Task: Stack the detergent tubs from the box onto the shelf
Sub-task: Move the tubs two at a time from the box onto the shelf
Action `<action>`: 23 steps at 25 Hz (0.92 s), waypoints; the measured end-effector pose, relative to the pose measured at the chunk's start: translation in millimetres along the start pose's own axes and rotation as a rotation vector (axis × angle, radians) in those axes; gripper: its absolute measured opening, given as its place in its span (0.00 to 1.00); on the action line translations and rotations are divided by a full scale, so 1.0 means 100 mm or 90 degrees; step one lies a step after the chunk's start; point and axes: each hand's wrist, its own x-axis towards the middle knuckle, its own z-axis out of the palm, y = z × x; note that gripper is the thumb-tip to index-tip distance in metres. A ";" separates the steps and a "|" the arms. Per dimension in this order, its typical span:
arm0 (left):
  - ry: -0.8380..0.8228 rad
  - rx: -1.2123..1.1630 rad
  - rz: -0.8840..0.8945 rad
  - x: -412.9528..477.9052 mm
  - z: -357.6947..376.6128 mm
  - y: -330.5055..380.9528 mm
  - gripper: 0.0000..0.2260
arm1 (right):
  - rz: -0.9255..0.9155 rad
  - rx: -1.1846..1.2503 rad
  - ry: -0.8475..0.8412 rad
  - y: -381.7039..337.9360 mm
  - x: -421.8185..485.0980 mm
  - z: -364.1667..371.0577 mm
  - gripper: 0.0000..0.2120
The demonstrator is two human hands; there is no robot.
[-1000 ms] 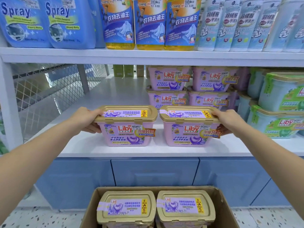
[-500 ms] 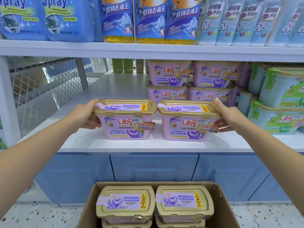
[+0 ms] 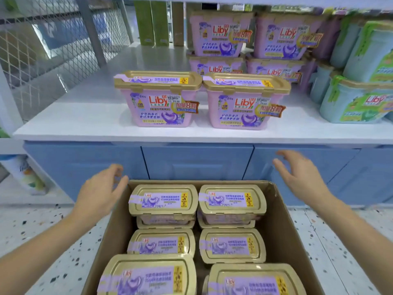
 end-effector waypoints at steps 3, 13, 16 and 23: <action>-0.136 0.169 0.073 -0.26 0.35 -0.10 0.13 | -0.015 -0.147 -0.104 0.24 -0.35 0.47 0.18; -0.221 -0.212 -0.350 -0.20 1.00 -0.14 0.21 | 0.279 0.092 -0.180 0.49 -0.41 1.23 0.22; -0.205 -0.437 -0.518 -0.15 1.07 -0.08 0.18 | 0.382 0.240 -0.164 0.49 -0.30 1.34 0.20; -0.164 -0.550 -0.592 -0.19 1.06 -0.01 0.15 | 0.463 0.312 -0.128 0.48 -0.32 1.39 0.19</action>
